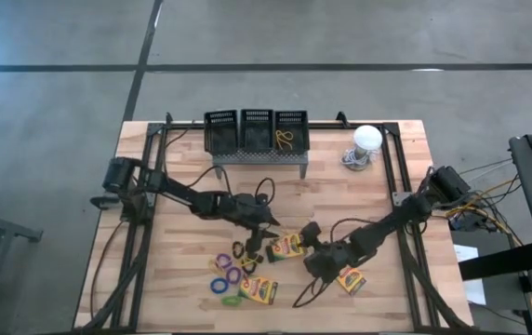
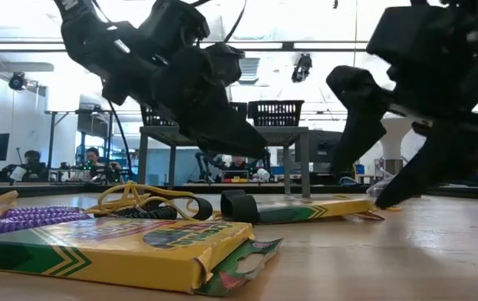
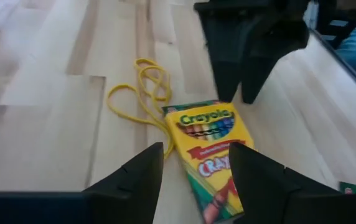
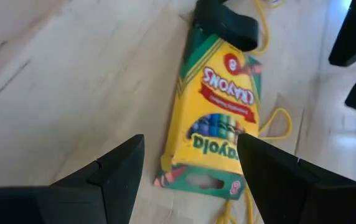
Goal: Pick & Place Office Desk Supplies
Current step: Put the yellow crayon box into the middle black basket on the shelf
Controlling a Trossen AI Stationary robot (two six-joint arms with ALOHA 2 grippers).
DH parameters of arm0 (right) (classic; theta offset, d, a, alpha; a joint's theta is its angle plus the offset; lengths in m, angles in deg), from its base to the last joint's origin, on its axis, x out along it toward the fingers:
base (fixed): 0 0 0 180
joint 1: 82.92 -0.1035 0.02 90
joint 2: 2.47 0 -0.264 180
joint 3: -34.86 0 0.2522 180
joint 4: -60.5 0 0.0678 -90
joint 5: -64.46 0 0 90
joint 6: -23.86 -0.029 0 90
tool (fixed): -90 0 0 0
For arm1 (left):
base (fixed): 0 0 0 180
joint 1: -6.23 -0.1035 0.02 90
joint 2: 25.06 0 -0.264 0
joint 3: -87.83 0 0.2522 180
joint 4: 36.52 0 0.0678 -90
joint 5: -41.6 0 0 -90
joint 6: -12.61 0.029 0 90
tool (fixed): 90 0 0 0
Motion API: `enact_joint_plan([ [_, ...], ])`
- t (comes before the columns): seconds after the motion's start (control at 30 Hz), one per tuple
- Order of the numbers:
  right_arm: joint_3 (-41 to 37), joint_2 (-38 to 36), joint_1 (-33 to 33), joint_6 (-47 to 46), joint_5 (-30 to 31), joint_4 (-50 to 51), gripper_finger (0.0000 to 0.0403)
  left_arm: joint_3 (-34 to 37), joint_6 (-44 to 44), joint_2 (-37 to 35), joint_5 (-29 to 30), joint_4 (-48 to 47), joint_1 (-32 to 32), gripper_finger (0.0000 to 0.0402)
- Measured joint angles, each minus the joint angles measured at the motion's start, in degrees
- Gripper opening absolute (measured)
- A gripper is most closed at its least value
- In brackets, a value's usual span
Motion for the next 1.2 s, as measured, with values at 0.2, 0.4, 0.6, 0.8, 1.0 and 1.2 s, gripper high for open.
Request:
enact_joint_plan([
  [0.2, 2.7, 4.0, 0.0, 2.6, 4.5, 0.0, 0.0253, -1.4, 0.0, 5.2, -3.8, 1.4, 0.0, 0.0173],
  [0.4, 3.7, 6.3, 0.0, 6.2, 12.0, 1.0, 0.0253, -3.5, 0.0, 8.7, -5.0, 1.4, -0.3, 0.0164],
  [0.6, 3.9, 6.8, -0.4, 8.4, 18.4, 0.7, 0.0253, -4.3, -0.4, 10.7, -5.4, 0.9, -0.7, 0.0163],
  [0.8, 3.8, 6.4, -0.4, 8.9, 19.8, 0.7, 0.0244, -4.4, -0.4, 10.8, -5.4, 0.9, -0.7, 0.0163],
  [1.0, 4.0, 6.9, 0.3, 9.7, 16.6, 0.5, 0.0186, -5.4, -0.2, 10.8, -5.4, 0.3, -0.7, 0.0163],
  [1.2, 4.0, 6.8, 0.7, 11.4, 16.4, 0.3, 0.0106, -5.6, 0.0, 9.9, -5.5, 0.8, -0.7, 0.0163],
])
